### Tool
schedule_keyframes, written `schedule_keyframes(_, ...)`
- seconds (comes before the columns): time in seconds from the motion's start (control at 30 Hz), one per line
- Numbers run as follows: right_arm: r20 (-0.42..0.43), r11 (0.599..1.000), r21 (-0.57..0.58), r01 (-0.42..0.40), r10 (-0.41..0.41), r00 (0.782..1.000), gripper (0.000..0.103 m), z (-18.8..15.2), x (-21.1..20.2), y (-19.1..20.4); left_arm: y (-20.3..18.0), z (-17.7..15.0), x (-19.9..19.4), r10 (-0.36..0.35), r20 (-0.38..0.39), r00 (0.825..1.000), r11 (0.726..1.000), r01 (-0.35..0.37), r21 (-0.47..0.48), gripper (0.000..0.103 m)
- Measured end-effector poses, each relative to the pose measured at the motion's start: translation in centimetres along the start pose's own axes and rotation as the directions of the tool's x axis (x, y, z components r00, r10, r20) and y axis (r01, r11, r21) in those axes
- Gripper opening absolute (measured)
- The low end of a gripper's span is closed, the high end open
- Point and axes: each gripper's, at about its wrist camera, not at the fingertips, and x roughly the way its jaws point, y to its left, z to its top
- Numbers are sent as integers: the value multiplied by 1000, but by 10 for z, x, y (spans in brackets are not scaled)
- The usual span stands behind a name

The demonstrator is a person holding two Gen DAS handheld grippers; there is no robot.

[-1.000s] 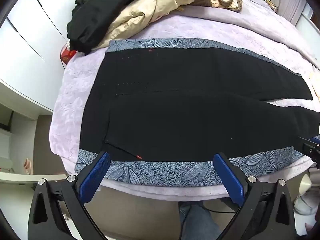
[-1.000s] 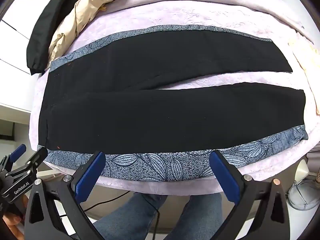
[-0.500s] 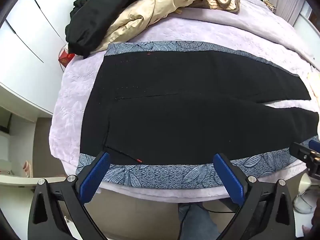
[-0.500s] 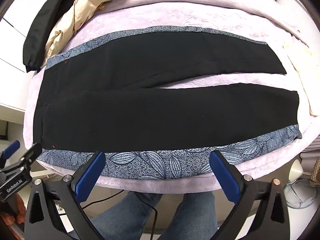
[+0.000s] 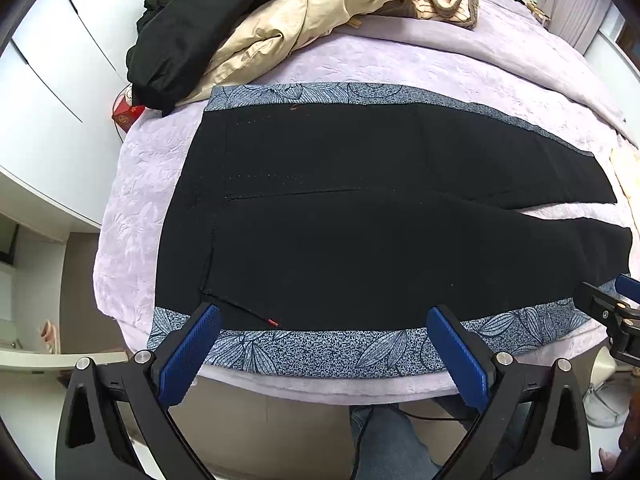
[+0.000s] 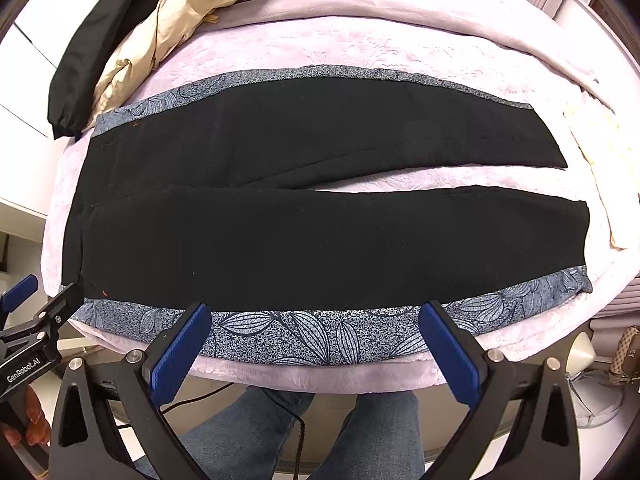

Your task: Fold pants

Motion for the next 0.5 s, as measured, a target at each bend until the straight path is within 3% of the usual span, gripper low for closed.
schedule_keyframes(0.5,7,1000,-8,-3,3,1000,103,9,1,1,-3,10,-3,32,15,999,999,-32,19,103)
